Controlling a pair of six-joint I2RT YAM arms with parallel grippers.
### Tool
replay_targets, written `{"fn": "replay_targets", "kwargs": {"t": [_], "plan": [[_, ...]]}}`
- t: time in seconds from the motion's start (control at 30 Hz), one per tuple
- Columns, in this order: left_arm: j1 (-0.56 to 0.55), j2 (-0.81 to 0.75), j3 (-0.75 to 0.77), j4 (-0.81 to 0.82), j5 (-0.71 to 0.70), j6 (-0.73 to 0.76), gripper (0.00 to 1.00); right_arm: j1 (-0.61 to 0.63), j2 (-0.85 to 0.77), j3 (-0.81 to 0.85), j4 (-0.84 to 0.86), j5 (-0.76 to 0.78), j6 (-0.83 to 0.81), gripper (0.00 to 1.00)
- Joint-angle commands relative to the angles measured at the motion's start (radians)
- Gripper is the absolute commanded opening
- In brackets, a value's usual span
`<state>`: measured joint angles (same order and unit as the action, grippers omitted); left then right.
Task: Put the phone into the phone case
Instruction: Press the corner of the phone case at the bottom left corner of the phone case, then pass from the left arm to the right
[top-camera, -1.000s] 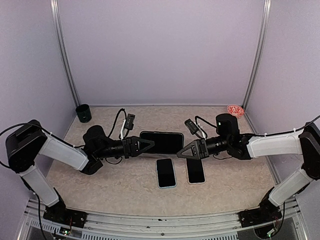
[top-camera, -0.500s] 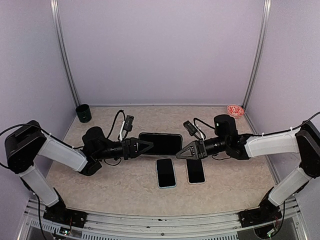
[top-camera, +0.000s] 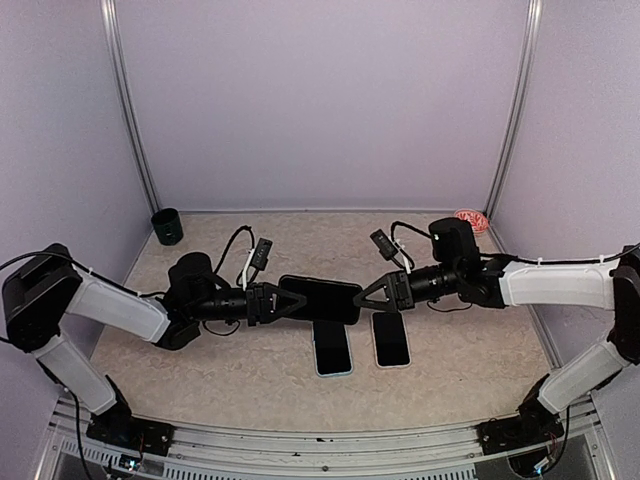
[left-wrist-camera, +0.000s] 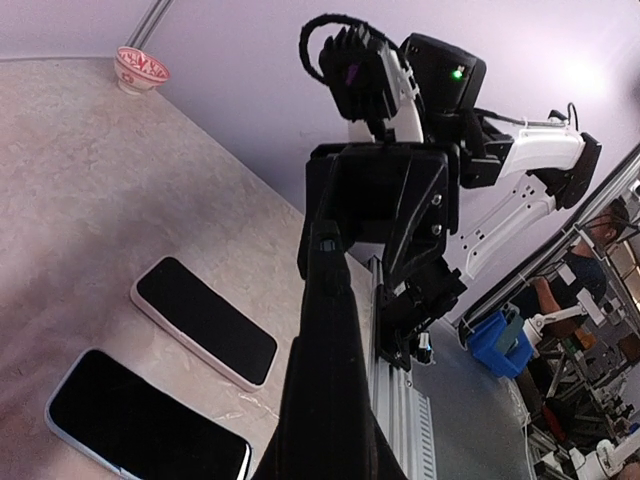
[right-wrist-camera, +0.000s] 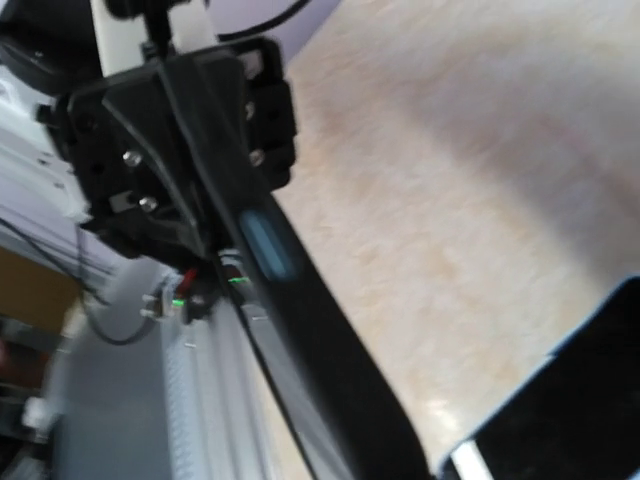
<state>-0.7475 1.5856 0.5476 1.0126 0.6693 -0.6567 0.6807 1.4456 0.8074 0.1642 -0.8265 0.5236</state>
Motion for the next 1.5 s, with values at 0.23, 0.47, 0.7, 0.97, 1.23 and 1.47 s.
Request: {"fn": "replay_targets", "kwargs": {"t": [0.23,0.47,0.7,0.97,1.23,1.47], "plan": [[-0.001,-0.158,0.083,-0.379,0.076,0.208,0.00,0.007,-0.089,0.042,-0.253,-0.004,-0.257,0.54],[-0.005,-0.151,0.128,-0.535,0.123,0.286,0.00,0.034,-0.051,0.047,-0.239,-0.066,-0.266,0.55],[-0.025,-0.139,0.173,-0.637,0.153,0.347,0.00,0.114,-0.004,0.082,-0.271,-0.028,-0.315,0.55],[-0.070,-0.121,0.225,-0.756,0.153,0.431,0.00,0.151,0.033,0.119,-0.290,0.040,-0.340,0.53],[-0.077,-0.116,0.226,-0.769,0.150,0.444,0.00,0.150,-0.064,0.096,-0.232,0.069,-0.345,0.53],[-0.085,-0.095,0.241,-0.770,0.171,0.454,0.00,0.149,-0.048,0.092,-0.223,0.096,-0.349,0.53]]}}
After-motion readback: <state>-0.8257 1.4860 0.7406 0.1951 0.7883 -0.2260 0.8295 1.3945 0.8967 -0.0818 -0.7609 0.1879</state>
